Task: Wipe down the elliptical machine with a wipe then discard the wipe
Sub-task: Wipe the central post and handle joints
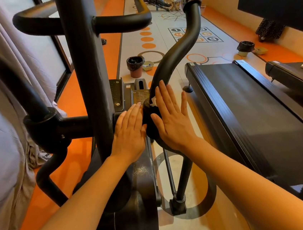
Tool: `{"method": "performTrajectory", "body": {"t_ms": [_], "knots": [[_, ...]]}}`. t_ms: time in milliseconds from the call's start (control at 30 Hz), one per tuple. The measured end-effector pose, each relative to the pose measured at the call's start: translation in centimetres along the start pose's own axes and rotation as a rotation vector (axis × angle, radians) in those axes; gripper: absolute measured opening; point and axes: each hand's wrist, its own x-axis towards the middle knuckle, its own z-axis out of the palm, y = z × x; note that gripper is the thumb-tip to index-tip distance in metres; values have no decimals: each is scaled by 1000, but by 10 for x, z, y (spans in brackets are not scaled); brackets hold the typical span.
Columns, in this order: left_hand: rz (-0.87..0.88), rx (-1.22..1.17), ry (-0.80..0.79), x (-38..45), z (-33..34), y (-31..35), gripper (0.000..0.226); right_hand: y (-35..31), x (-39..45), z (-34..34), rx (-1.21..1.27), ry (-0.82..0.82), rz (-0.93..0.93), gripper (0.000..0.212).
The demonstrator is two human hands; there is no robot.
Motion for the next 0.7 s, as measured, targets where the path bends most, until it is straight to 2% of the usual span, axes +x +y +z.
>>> {"method": "performTrajectory", "body": {"t_ms": [333, 533, 633, 700], "knots": [[-4, 32, -16, -1, -1, 2, 55, 7, 22, 2, 100, 85, -50, 53], [-5, 34, -33, 0, -3, 1, 56, 17, 57, -13, -4, 181, -200, 47], [-19, 20, -51, 0, -3, 1, 56, 25, 74, -20, -16, 221, -183, 48], [-19, 26, -57, 0, -4, 1, 56, 26, 76, -18, 62, 242, -158, 48]]}}
